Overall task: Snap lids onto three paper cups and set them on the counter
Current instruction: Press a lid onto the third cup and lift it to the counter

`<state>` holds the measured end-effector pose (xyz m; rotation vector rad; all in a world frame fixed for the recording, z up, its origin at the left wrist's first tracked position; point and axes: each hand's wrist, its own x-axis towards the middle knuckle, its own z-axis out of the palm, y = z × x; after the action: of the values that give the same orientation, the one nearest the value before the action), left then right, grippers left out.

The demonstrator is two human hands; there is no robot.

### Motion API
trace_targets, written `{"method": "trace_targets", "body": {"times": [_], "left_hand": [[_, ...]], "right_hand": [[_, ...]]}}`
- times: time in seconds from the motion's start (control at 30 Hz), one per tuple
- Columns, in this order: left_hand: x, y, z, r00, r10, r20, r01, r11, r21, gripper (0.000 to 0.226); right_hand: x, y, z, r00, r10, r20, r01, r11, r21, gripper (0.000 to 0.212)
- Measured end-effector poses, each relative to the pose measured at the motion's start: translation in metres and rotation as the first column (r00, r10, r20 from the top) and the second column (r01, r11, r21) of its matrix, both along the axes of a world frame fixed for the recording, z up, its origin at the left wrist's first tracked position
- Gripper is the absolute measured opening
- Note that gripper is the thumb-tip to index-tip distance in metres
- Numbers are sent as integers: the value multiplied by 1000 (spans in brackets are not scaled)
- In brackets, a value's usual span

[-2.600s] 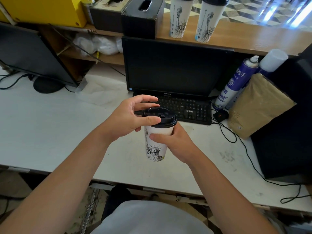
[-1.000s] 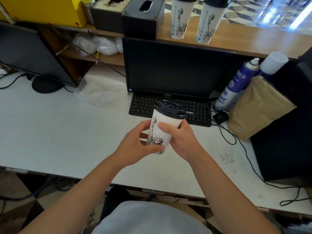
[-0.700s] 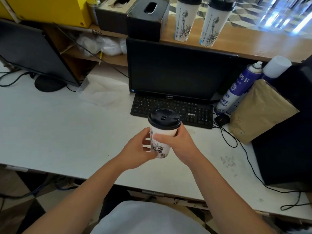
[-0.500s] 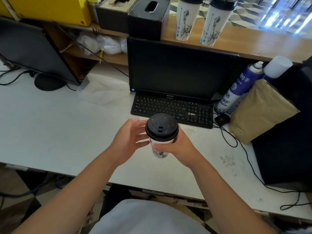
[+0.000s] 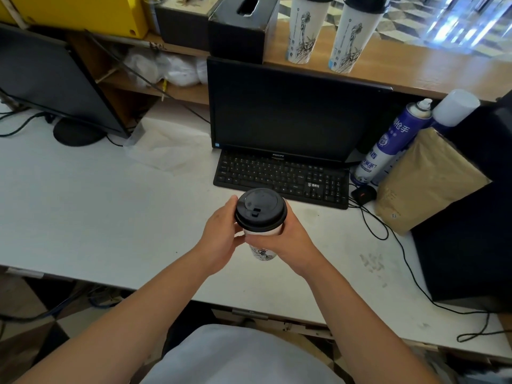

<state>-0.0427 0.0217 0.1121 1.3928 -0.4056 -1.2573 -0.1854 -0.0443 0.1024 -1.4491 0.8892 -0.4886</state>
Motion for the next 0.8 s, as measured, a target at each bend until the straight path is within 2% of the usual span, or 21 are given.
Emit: {"method": "trace_targets", "body": {"times": [0.1,0.17,0.2,0.23,0.3,0.33,0.37,0.4,0.43,0.5,0.63,0.73,0.8], "left_hand": [[3,4,-21,1000,15,12,-16,1000,25,51],[6,5,-42,989,22,148,-33,997,72,53],[9,7,-56,960,7,280,-38,994,105,52],[15,11,-73,890,-42,454,-33,987,157,52],[31,20,-109,600,-266,755,-13,940,342,58],[38,24,-127,447,-393,804,-26,892,451,64],[45,29,-144,335,-503,797,-52,834,549,69],[49,32,-159,268,-581,768,-81,781,619,74],[53,37,-171,234,-628,742,-101,744,661,79],[56,41,-193,222,-655,722,-117,718,686,86],[46,42,-214,192,-619,762,-170,744,647,94],[44,42,-221,164,-588,792,-201,766,610,93],[44,44,-224,137,-567,812,-203,787,583,93]], "right_hand": [[3,-4,6,998,13,-62,-14,1000,-25,75],[5,-8,11,995,10,-97,-15,999,-52,73],[5,-10,14,993,9,-119,-17,998,-65,72],[6,-12,16,990,7,-144,-18,997,-77,72],[5,-15,20,979,5,-206,-27,994,-102,73],[5,-17,21,969,7,-246,-37,992,-120,75],[6,-18,22,958,8,-287,-51,988,-143,77],[7,-20,22,945,10,-326,-69,983,-169,79],[8,-22,22,932,10,-361,-85,977,-193,81],[11,-28,19,896,14,-443,-131,963,-236,84],[18,-43,23,805,14,-594,-270,899,-345,85],[26,-55,31,676,-35,-736,-465,755,-463,82],[30,-65,38,571,-135,-810,-627,565,-536,80]]}}
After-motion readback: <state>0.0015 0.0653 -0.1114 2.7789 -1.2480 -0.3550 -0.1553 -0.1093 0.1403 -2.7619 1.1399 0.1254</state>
